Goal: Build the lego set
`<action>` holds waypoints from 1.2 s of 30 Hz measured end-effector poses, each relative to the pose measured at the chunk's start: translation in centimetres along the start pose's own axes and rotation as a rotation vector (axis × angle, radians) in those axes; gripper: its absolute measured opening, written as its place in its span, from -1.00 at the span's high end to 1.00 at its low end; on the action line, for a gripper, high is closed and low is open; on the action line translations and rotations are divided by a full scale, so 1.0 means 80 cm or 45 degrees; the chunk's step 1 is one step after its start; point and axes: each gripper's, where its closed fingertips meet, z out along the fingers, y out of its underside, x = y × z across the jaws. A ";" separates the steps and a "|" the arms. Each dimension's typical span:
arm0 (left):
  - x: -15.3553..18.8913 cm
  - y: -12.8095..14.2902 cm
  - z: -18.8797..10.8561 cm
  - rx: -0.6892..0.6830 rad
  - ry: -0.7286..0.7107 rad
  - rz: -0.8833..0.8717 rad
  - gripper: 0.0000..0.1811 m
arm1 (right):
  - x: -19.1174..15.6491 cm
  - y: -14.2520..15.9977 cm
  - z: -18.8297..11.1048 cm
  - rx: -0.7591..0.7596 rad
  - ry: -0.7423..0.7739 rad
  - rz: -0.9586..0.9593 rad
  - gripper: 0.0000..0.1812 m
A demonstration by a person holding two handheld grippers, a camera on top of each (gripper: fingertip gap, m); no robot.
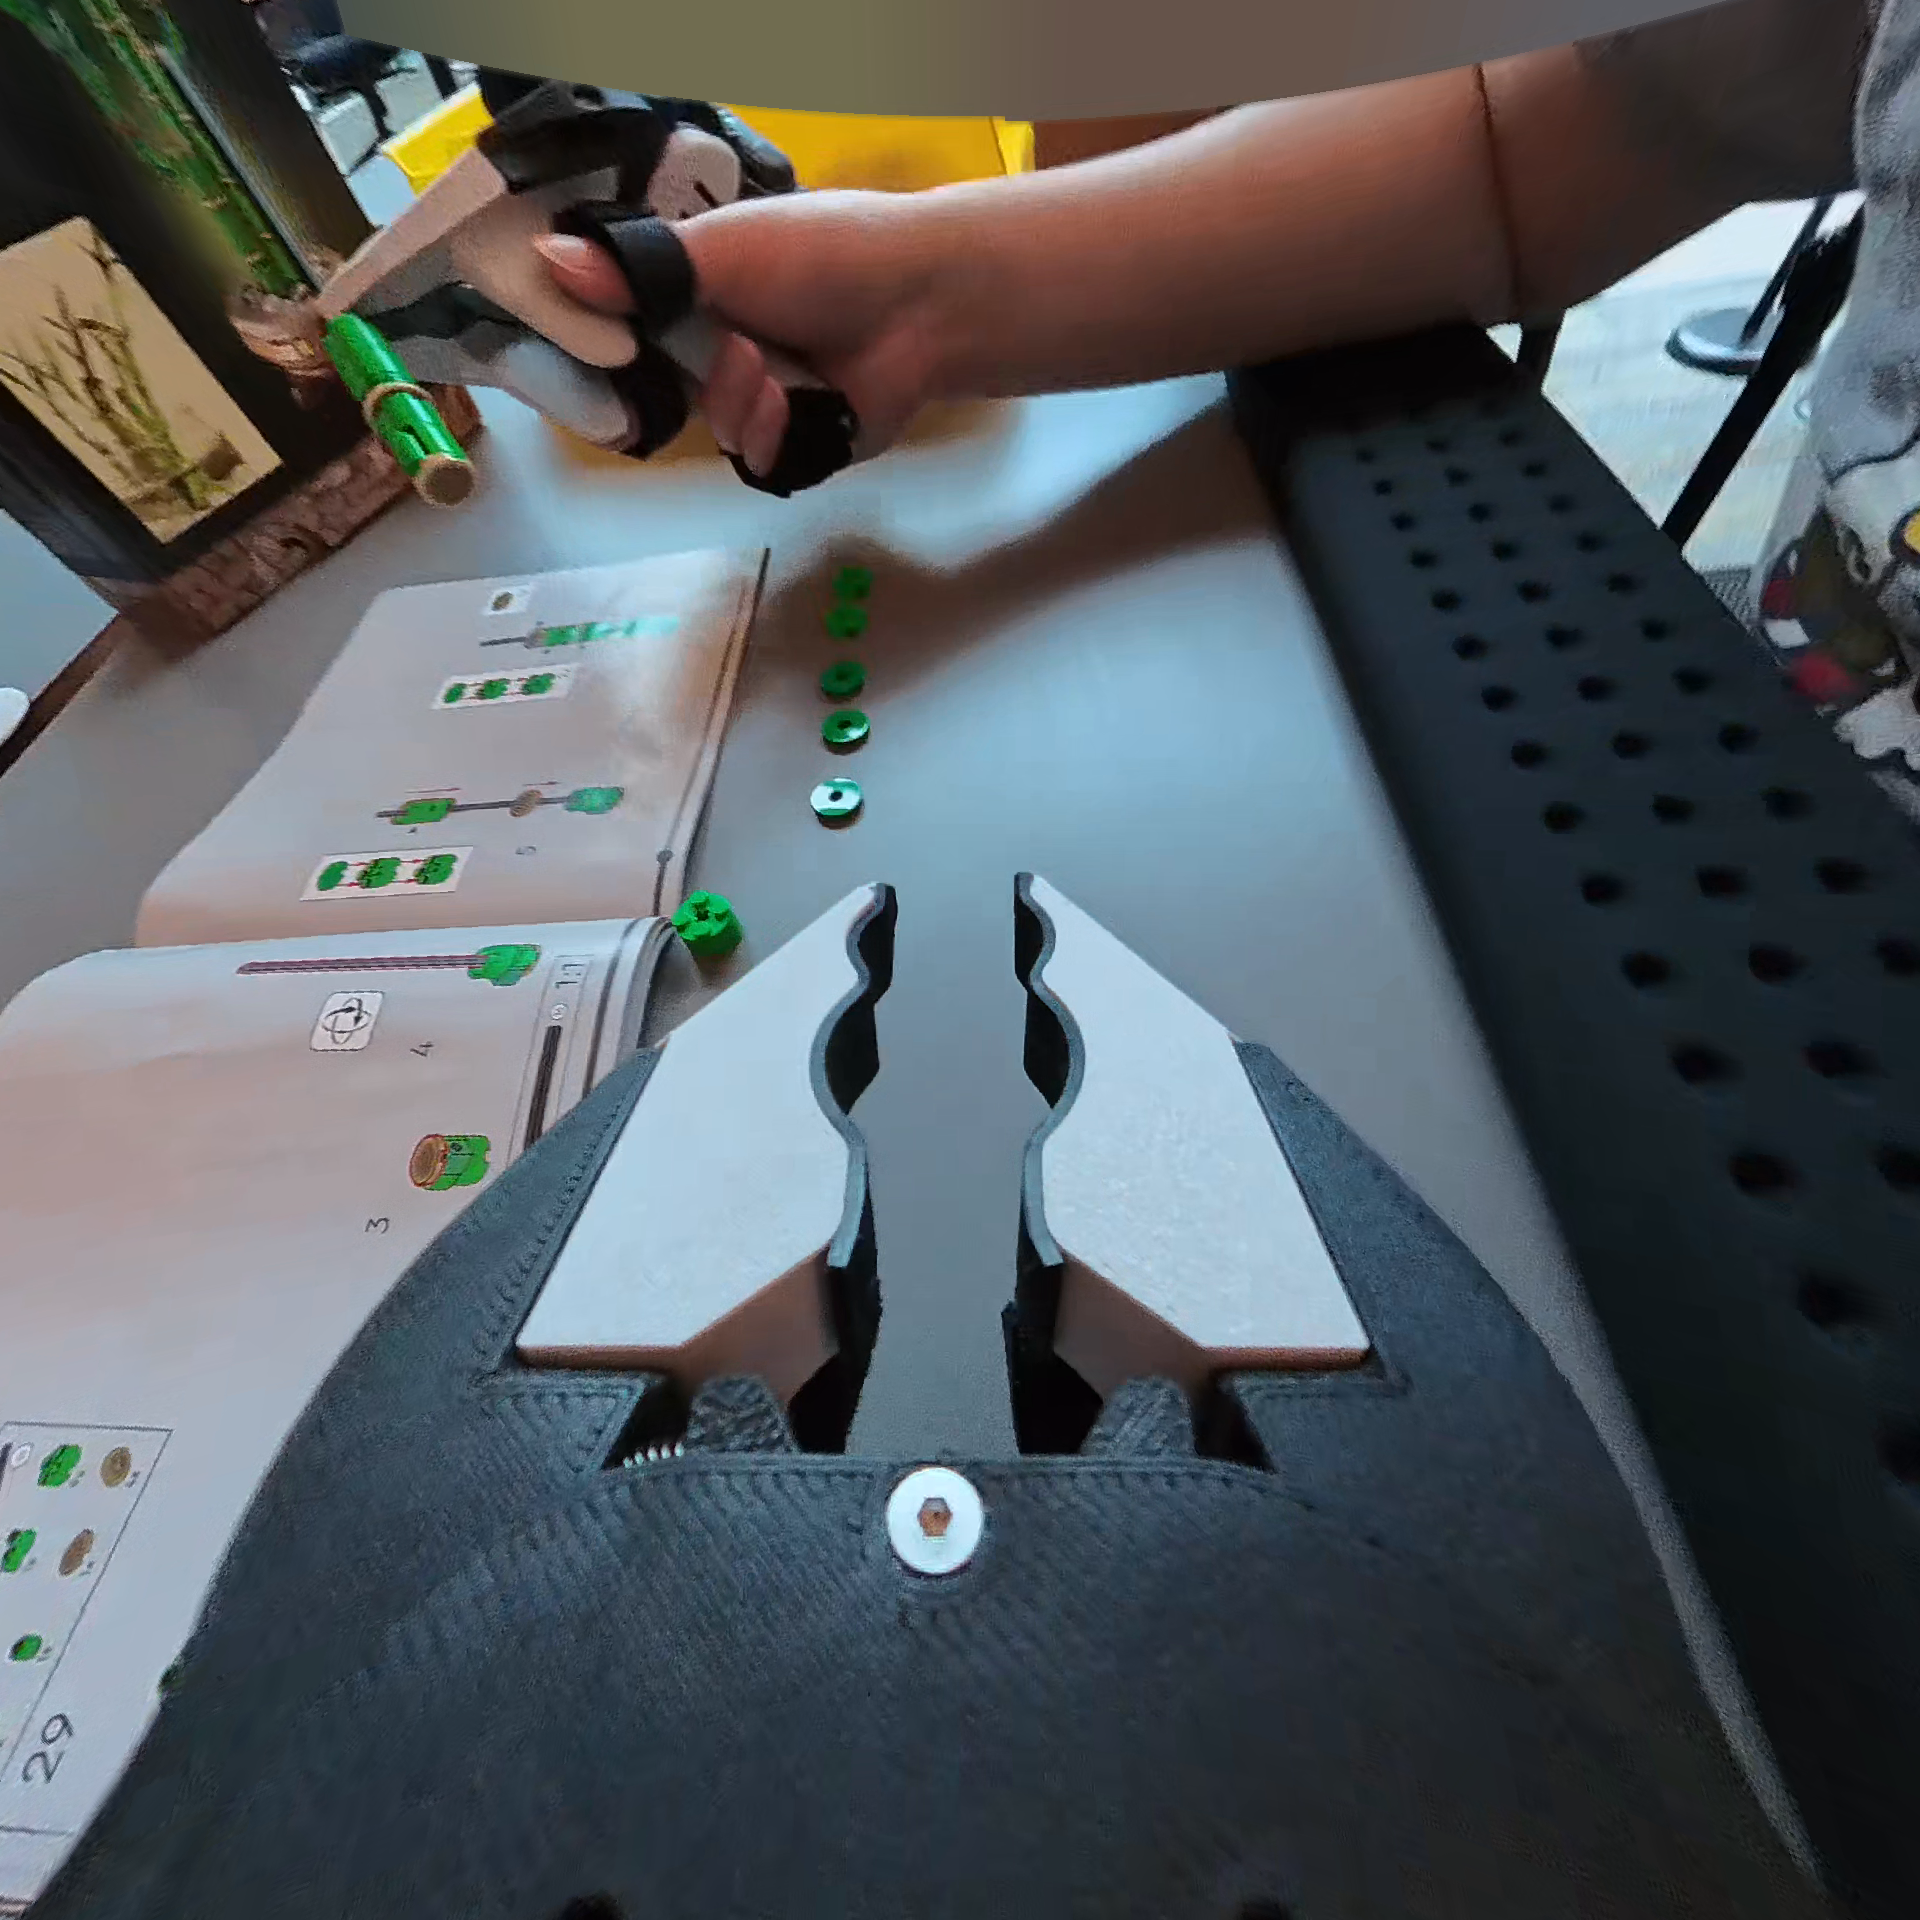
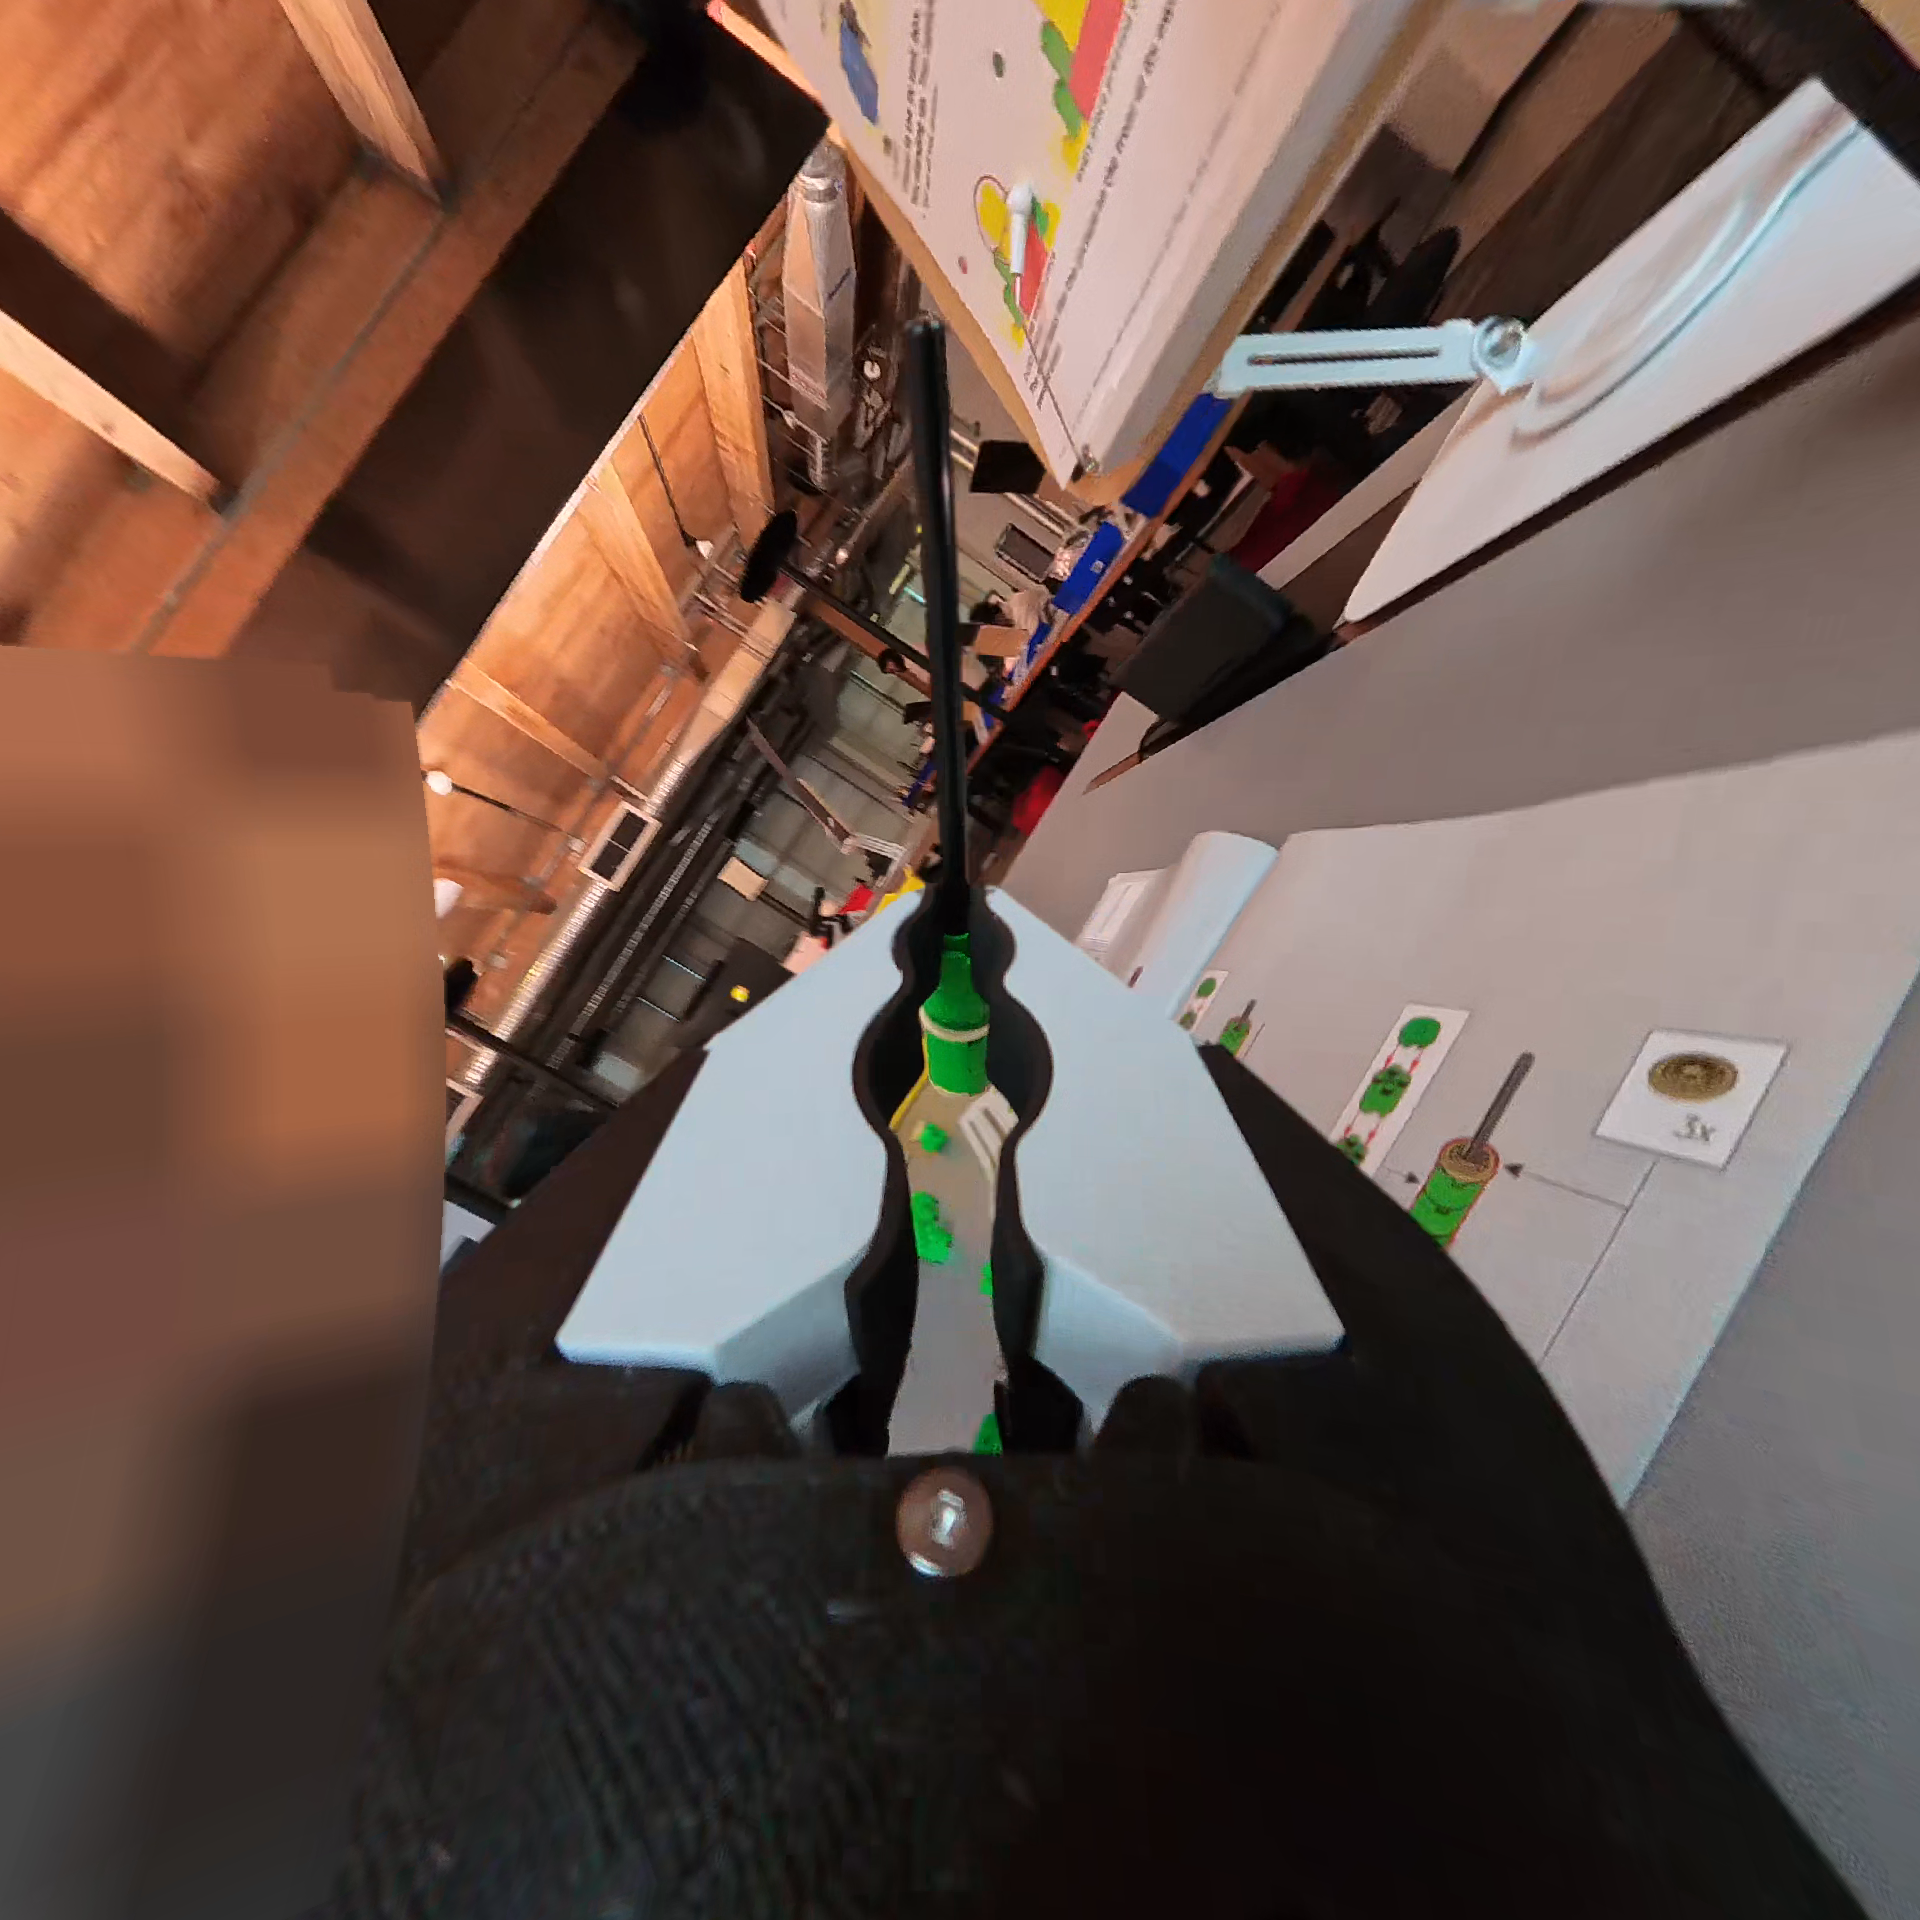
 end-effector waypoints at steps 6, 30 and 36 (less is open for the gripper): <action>0.016 0.005 0.004 -0.044 0.051 0.037 0.76 | 0.019 0.004 -0.003 0.041 -0.034 0.182 0.97; 0.020 0.010 0.007 -0.077 0.062 0.043 0.76 | -0.024 -0.022 -0.016 0.314 -0.520 0.912 0.97; 0.020 0.008 0.006 -0.073 0.056 0.051 0.76 | -0.033 -0.022 -0.019 0.325 -0.570 0.959 0.97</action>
